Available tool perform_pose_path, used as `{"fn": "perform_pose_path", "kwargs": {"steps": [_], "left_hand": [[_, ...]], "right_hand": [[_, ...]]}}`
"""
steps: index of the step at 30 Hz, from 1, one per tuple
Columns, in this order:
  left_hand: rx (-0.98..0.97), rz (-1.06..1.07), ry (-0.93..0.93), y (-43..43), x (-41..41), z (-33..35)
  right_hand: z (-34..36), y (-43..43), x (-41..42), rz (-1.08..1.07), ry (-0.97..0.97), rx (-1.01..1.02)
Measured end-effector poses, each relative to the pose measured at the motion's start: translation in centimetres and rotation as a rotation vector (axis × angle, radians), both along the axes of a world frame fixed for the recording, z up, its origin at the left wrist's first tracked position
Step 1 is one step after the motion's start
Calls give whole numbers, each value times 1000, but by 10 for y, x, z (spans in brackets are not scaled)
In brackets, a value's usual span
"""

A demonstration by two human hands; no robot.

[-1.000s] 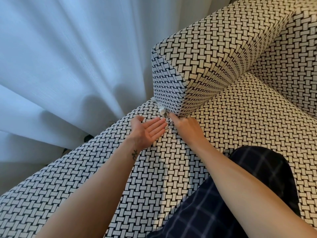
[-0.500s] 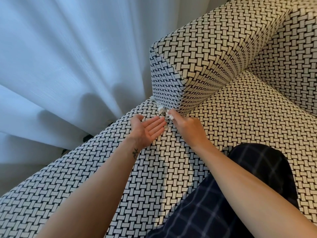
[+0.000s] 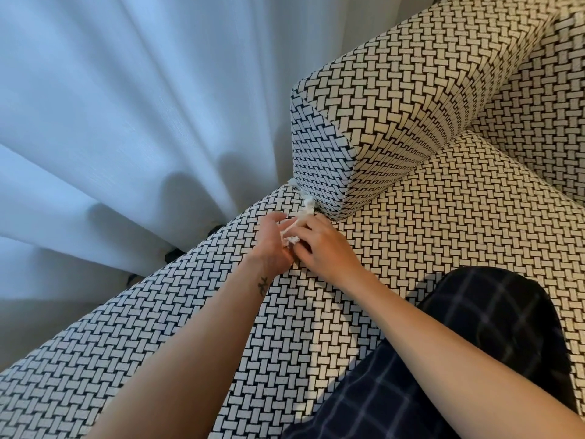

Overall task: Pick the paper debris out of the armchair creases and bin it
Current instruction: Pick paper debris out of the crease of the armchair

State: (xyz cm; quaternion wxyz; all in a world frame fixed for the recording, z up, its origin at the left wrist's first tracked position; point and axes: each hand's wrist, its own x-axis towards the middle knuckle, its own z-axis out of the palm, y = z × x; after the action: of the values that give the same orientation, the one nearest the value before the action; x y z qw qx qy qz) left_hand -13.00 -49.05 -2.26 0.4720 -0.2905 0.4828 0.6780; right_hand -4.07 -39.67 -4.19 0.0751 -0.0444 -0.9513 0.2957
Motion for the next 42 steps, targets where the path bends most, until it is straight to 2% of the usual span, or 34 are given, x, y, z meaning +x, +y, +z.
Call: {"fn": "perform_pose_path", "kwargs": {"steps": [9, 16, 22, 27, 32, 35, 42], "left_hand": [[39, -75, -17, -2, 0, -1], [44, 6, -28, -1, 1, 4], [40, 6, 9, 2, 2, 6], [32, -20, 20, 2, 0, 3], [14, -42, 13, 4, 0, -1], [33, -44, -13, 3, -2, -5], [70, -66, -7, 3, -2, -13]], "right_hand": [[5, -18, -5, -84, -69, -188], [9, 15, 11, -200, -103, -302], [10, 35, 18, -310, -113, -334], [4, 29, 15, -260, -196, -230], [4, 12, 13, -330, -94, -244], [4, 6, 8, -311, -91, -203], [14, -23, -9, -74, -120, -185]]}}
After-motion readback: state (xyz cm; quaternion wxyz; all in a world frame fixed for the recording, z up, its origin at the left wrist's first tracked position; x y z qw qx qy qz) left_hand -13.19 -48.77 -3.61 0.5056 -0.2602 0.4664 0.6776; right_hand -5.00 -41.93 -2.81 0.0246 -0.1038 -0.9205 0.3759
